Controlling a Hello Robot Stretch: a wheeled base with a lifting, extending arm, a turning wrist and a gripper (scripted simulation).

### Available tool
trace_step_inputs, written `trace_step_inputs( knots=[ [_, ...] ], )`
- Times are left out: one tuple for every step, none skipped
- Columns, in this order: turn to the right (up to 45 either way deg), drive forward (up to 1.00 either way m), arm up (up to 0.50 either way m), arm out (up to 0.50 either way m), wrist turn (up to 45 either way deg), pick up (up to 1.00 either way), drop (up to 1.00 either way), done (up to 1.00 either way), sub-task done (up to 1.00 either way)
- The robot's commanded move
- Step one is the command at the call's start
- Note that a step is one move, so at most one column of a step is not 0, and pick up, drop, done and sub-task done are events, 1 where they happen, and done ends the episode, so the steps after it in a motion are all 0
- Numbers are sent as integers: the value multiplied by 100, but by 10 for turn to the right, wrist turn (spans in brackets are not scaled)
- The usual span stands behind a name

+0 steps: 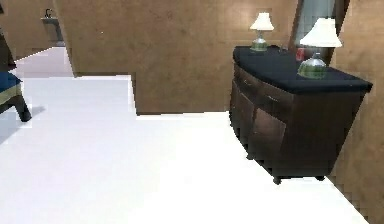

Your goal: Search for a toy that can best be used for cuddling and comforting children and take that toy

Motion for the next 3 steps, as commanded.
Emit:
trace_step_inputs(
  knots=[
    [-300,0,0,0,0,0,0,0,0],
    [0,100,0,0,0,0,0,0,0],
    [0,100,0,0,0,0,0,0,0]
  ],
)
